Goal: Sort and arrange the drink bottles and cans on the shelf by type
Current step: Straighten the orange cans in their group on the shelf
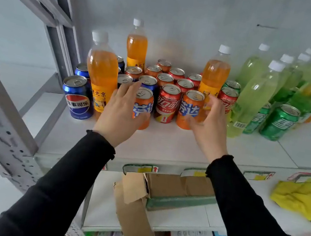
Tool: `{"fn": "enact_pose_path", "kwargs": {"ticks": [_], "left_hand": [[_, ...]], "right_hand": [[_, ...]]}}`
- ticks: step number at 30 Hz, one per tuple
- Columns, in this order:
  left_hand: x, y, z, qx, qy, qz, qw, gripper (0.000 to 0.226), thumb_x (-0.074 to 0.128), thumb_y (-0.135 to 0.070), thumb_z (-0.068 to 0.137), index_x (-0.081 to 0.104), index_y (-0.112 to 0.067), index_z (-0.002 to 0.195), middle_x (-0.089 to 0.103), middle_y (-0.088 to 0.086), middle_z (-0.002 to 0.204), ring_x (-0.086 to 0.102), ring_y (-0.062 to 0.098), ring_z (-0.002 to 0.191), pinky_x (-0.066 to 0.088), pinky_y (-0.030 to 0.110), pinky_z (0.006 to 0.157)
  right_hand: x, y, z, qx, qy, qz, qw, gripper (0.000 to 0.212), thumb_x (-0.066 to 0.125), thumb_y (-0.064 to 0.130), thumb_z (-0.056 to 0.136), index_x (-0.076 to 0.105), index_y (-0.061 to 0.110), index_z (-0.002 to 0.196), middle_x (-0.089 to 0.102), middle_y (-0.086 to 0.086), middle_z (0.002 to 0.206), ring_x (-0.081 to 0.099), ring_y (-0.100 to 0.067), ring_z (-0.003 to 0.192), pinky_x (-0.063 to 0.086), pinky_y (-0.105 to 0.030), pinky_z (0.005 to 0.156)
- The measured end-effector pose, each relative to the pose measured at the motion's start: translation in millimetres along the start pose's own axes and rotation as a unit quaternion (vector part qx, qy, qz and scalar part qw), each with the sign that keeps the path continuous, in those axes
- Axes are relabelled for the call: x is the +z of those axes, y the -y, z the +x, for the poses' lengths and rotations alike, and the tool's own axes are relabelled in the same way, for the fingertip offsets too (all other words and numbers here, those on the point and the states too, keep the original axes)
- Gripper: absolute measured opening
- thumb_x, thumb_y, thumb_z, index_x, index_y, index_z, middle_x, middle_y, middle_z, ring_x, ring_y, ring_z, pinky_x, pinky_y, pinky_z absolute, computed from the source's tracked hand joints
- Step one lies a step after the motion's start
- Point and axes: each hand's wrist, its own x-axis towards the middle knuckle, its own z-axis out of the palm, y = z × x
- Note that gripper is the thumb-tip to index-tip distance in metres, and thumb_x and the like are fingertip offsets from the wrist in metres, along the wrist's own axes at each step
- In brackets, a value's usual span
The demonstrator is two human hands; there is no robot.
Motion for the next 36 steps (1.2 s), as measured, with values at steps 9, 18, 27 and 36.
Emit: {"fn": "enact_pose_path", "kwargs": {"ticks": [9,18,27,36], "left_hand": [[13,1,21,-0.047,0.041,0.036,0.997,0.084,0.072,-0.041,0.089,0.027,-0.013,0.154,0.029,0.009,0.157,0.042,0.028,0.139,0.043,0.036,0.107],[14,16,11,-0.038,0.025,-0.064,0.997,0.079,0.08,-0.03,0.083,0.033,-0.022,0.146,0.055,0.005,0.141,0.058,0.024,0.123,0.052,0.031,0.09],[-30,22,-38,0.01,-0.006,-0.164,0.986,0.074,0.084,-0.032,0.078,0.043,-0.021,0.139,0.056,-0.014,0.123,0.061,0.007,0.109,0.051,0.015,0.078],[-21,25,-60,0.001,0.025,-0.161,0.987,0.071,0.086,-0.035,0.074,0.047,-0.029,0.133,0.057,-0.025,0.105,0.059,-0.014,0.087,0.047,0.006,0.068]], "right_hand": [[32,-8,13,0.079,-0.001,0.02,0.997,0.086,0.082,0.05,0.075,0.039,0.012,0.14,0.055,-0.004,0.14,0.057,-0.021,0.123,0.046,-0.028,0.091],[28,-13,8,0.085,0.018,0.111,0.99,0.083,0.085,0.045,0.073,0.045,0.018,0.141,0.058,0.003,0.138,0.057,-0.011,0.122,0.046,-0.024,0.099],[-2,16,-36,0.038,0.091,0.257,0.961,0.07,0.086,0.035,0.076,0.052,0.024,0.135,0.063,0.003,0.132,0.059,-0.013,0.121,0.054,-0.046,0.099],[8,26,-59,0.019,0.191,0.223,0.956,0.073,0.086,0.041,0.072,0.056,0.019,0.135,0.066,0.003,0.128,0.062,-0.016,0.113,0.051,-0.042,0.101]]}}
